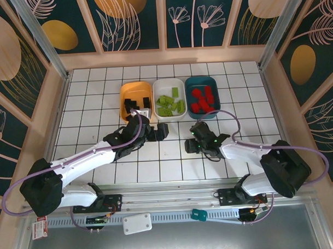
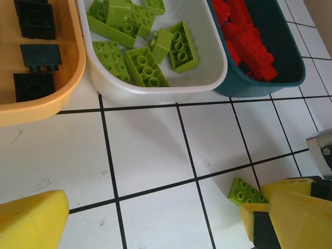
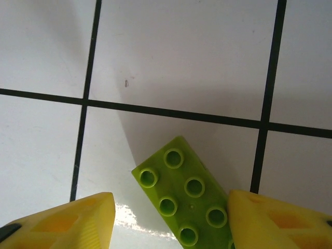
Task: Sort the legos into containers by color
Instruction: Rotate the lego at the center of the table.
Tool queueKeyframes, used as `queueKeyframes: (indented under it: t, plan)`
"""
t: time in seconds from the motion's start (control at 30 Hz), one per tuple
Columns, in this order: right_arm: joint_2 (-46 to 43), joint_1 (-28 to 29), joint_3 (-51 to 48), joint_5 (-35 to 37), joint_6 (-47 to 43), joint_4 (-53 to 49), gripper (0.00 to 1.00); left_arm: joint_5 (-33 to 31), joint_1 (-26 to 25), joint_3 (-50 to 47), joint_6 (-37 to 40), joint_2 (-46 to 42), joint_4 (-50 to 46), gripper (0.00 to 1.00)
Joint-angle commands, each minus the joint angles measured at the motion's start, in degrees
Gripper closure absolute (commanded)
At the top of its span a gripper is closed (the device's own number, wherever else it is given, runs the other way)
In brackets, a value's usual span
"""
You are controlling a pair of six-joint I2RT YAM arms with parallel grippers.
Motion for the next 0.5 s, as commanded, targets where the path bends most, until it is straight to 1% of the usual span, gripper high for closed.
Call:
queueKeyframes:
  t: [0.0,0.07,0.17,0.33,0.47]
  plan:
    - [4.1,1.2,2.5,7.3,-0.5,-6.6,0.43,-1.1,0.3,-0.9,-0.9,-0.3,0.3,0.02]
    - [6.5,2.1,4.2,10.2,-1.1,-8.0,0.45,-1.2,0.2,-1.1,-1.0,-0.3,0.2,0.01]
    - [10.2,3.5,6.9,12.0,-2.2,-10.1,0.50,-1.5,0.2,-1.4,-1.0,-0.3,0.2,0.01]
    - [14.2,4.9,9.1,12.0,-3.0,-10.5,0.62,-2.0,0.2,-1.2,-0.9,-0.1,-0.1,0.01]
    - [15.7,5.0,10.0,12.6,-3.2,-9.6,0.69,-2.2,0.2,-1.1,-0.8,0.0,-0.2,0.01]
